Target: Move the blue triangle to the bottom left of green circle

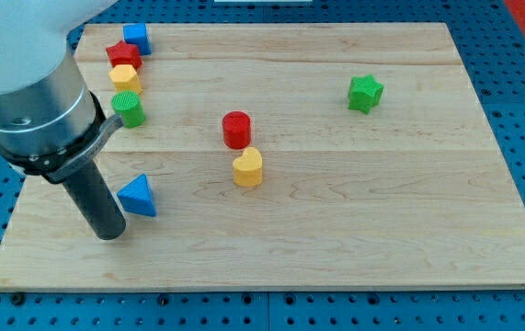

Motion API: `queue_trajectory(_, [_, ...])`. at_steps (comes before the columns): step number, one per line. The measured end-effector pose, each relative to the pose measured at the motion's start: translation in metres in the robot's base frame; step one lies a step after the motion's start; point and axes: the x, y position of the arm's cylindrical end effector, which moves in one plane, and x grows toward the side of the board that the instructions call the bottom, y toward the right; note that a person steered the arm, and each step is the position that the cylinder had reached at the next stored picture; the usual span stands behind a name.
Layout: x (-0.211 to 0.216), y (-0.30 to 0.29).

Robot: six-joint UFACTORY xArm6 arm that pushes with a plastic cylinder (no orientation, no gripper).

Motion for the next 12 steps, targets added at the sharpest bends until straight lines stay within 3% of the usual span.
queue_trajectory(2, [0.008, 0.013])
queue_trajectory(3, [0.003, 0.079])
queue_trajectory(4, [-0.044, 0.021])
queue_trajectory(5, [-0.057, -0.009])
queue_trajectory(7, [-0.012, -0.011])
queue_trajectory(9, [-0.08, -0.007])
queue_trajectory(11, [-0.024, -0.034])
queue_trajectory(12, [-0.044, -0.08])
